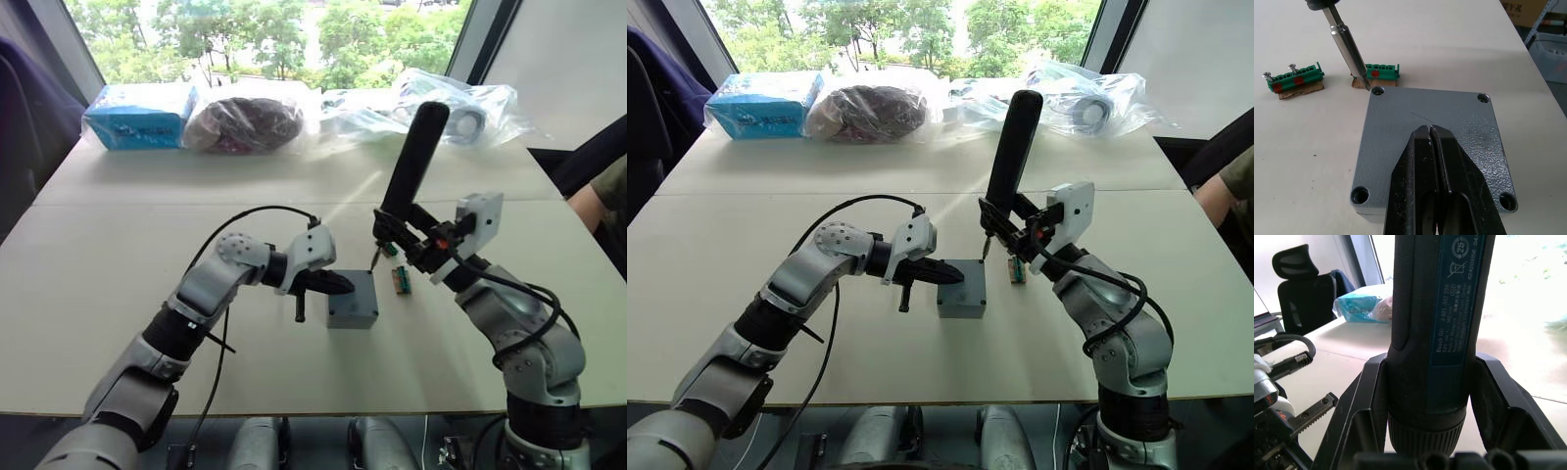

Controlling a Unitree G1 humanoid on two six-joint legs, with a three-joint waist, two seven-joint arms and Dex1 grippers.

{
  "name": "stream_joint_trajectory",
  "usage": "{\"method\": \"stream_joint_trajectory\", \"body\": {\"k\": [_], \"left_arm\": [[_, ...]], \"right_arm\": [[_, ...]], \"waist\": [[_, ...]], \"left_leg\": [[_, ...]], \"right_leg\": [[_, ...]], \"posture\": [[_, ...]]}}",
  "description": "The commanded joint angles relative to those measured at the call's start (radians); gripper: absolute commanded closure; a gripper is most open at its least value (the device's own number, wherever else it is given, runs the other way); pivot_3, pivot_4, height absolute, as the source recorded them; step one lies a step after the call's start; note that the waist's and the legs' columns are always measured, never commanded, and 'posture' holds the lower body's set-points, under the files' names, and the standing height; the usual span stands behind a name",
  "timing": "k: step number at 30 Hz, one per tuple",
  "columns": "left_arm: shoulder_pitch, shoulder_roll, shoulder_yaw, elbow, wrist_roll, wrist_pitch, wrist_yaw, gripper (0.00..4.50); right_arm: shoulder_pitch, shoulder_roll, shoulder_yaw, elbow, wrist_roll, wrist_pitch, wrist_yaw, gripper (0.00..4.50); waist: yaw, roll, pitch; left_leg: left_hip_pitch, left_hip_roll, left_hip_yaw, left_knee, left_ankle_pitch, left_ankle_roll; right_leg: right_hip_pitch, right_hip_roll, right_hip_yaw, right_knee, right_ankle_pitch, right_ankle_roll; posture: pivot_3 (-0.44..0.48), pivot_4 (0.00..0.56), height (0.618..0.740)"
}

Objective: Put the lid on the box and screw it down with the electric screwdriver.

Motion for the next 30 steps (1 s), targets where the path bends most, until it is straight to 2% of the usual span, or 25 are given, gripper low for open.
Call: {"method": "stream_joint_trajectory", "body": {"k": [1,14,30], "left_arm": [[0.003,0.0,-0.009,0.012,0.014,0.0,-0.004,4.5],[0.006,0.0,-0.009,0.011,0.021,-0.005,-0.007,4.5],[0.003,-0.009,-0.014,0.023,0.029,-0.016,-0.011,4.5]], "right_arm": [[-0.024,-0.002,-0.018,-0.072,0.033,-0.022,-0.004,2.68],[0.01,-0.02,0.013,-0.054,0.002,-0.043,0.012,2.68],[-0.014,-0.014,-0.045,-0.072,0.069,-0.028,-0.025,2.68]], "waist": [[0.0,0.0,0.0],[0.001,0.0,0.0],[0.001,0.0,0.0]], "left_leg": [[0.0,0.0,0.0,0.0,0.0,0.0],[0.0,0.0,0.0,0.0,0.0,0.0],[0.001,0.0,0.0,0.0,0.0,0.0]], "right_leg": [[0.0,0.0,0.0,0.0,0.0,0.0],[0.0,0.0,0.0,0.0,0.0,0.0],[0.001,0.0,0.0,0.0,0.0,0.0]], "posture": [[0.0,0.15,0.74],[0.0,0.15,0.74],[0.0,0.15,0.74]]}}
